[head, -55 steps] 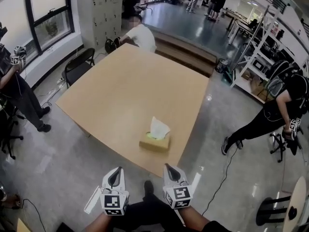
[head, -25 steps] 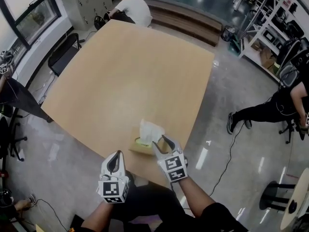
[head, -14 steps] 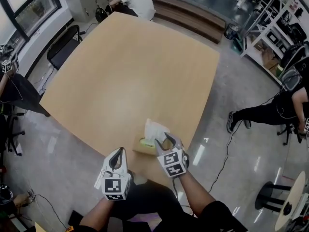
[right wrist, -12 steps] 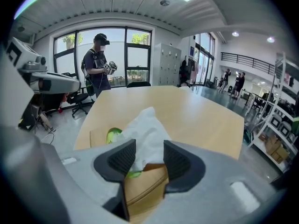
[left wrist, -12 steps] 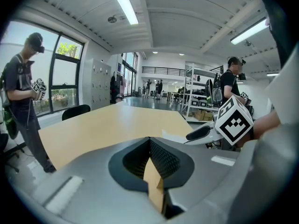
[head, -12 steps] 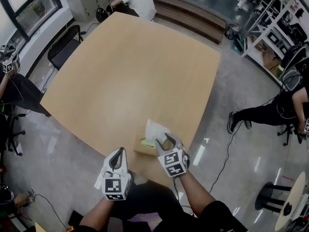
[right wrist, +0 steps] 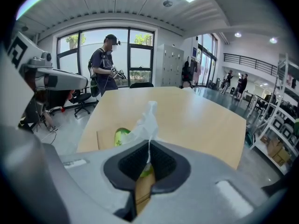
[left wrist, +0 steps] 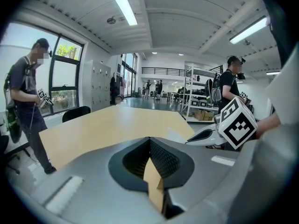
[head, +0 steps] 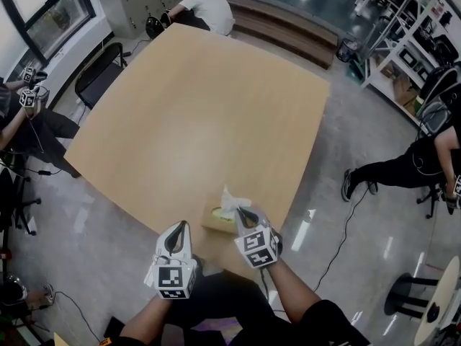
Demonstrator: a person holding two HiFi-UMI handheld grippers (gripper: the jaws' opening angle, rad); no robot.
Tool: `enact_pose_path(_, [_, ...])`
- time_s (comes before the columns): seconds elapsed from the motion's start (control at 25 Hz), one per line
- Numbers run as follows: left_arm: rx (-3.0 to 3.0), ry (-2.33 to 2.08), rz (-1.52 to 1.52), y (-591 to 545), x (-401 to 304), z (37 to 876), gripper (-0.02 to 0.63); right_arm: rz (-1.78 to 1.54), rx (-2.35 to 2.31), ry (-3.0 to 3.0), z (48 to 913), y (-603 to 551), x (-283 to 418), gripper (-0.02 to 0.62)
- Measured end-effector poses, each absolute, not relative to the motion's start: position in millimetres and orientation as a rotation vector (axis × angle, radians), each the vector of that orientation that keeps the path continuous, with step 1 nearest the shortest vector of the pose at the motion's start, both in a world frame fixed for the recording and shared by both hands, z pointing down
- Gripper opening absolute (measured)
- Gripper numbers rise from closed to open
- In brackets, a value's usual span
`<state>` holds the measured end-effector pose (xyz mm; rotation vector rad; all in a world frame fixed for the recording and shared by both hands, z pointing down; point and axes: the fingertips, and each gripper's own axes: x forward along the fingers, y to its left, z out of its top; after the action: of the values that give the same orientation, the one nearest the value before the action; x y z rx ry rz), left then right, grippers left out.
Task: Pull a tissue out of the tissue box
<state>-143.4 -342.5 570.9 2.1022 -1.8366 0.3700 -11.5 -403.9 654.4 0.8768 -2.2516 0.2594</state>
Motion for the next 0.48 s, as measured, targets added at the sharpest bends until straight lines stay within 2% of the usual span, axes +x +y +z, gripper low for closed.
enact_pose_path(0.48, [2.097, -1.879, 0.317, -338.9, -130.7, 551.8, 0.018, 0.27, 1.024, -2.407, 587.3, -418.4, 3.1, -0.002])
